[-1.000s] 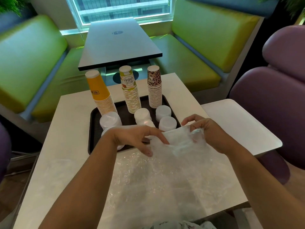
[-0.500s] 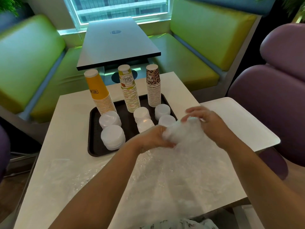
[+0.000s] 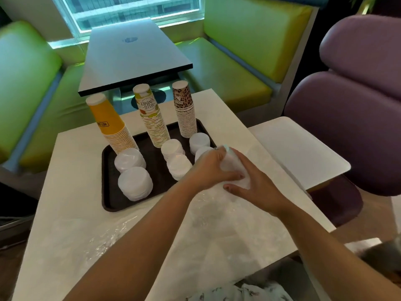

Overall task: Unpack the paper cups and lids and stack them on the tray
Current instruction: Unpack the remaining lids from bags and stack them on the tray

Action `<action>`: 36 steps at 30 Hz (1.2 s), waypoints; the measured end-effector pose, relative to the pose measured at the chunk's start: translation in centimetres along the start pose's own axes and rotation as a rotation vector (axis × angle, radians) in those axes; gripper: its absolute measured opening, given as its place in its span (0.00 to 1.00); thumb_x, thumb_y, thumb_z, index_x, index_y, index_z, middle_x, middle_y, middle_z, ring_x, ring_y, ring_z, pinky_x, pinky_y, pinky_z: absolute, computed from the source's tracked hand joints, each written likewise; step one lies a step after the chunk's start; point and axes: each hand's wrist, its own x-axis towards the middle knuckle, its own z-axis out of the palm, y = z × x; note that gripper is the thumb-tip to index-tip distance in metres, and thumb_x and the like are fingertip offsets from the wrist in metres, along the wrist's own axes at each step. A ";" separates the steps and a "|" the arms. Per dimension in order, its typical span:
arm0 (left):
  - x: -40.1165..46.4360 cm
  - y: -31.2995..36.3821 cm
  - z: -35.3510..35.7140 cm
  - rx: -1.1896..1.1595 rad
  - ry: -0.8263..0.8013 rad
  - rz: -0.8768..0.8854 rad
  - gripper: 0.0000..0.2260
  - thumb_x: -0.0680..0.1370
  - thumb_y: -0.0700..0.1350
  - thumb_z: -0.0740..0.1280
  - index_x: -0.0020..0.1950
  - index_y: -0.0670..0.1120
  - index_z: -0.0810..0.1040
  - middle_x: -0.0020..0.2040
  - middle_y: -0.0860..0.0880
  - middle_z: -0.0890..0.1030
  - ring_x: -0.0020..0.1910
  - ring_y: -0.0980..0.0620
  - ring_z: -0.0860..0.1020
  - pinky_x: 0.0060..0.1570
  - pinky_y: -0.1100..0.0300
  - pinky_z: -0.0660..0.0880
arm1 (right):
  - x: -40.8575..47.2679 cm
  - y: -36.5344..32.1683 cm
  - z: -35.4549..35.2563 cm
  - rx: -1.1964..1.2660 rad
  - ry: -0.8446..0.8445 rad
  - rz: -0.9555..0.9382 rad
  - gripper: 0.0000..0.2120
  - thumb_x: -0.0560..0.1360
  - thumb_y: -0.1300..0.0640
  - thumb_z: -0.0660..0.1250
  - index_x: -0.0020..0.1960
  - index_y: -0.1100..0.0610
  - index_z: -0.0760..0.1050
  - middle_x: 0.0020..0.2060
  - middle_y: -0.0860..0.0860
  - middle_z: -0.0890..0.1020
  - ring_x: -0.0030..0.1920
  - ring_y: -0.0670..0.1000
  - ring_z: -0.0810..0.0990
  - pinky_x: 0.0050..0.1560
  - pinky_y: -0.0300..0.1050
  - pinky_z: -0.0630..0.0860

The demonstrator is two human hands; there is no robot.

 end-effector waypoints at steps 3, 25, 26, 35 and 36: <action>0.5 0.7 1.0 -0.130 0.021 0.069 0.15 0.70 0.44 0.75 0.55 0.42 0.79 0.54 0.51 0.75 0.50 0.56 0.74 0.51 0.66 0.74 | -0.9 1.3 -1.0 0.233 0.058 0.076 0.26 0.76 0.63 0.67 0.67 0.45 0.62 0.56 0.33 0.71 0.52 0.28 0.73 0.51 0.21 0.69; 8.8 10.0 19.1 -0.025 -0.498 0.254 0.09 0.73 0.47 0.73 0.52 0.47 0.80 0.46 0.53 0.81 0.45 0.56 0.80 0.48 0.66 0.78 | -14.3 9.9 -14.5 0.617 0.673 0.230 0.22 0.68 0.62 0.71 0.60 0.50 0.75 0.48 0.48 0.81 0.51 0.52 0.80 0.52 0.49 0.80; 9.0 10.7 20.5 -0.007 -0.530 0.288 0.08 0.73 0.47 0.73 0.51 0.48 0.80 0.45 0.52 0.81 0.43 0.57 0.79 0.44 0.70 0.77 | -15.5 10.3 -15.1 0.612 0.686 0.261 0.18 0.67 0.60 0.71 0.57 0.54 0.77 0.49 0.51 0.82 0.52 0.54 0.80 0.53 0.51 0.79; 9.8 14.2 34.5 0.117 -0.620 0.530 0.11 0.74 0.38 0.70 0.56 0.42 0.79 0.50 0.47 0.81 0.47 0.52 0.78 0.51 0.62 0.74 | -25.7 17.5 -20.5 0.098 1.231 0.538 0.10 0.73 0.70 0.66 0.49 0.57 0.79 0.47 0.56 0.81 0.45 0.46 0.77 0.50 0.37 0.74; 9.6 14.3 36.2 0.179 -0.645 0.594 0.12 0.74 0.38 0.69 0.57 0.42 0.78 0.53 0.45 0.80 0.51 0.49 0.78 0.54 0.59 0.72 | -26.7 18.3 -21.0 -0.010 1.254 0.563 0.12 0.71 0.71 0.67 0.49 0.57 0.79 0.49 0.57 0.80 0.46 0.45 0.75 0.50 0.32 0.71</action>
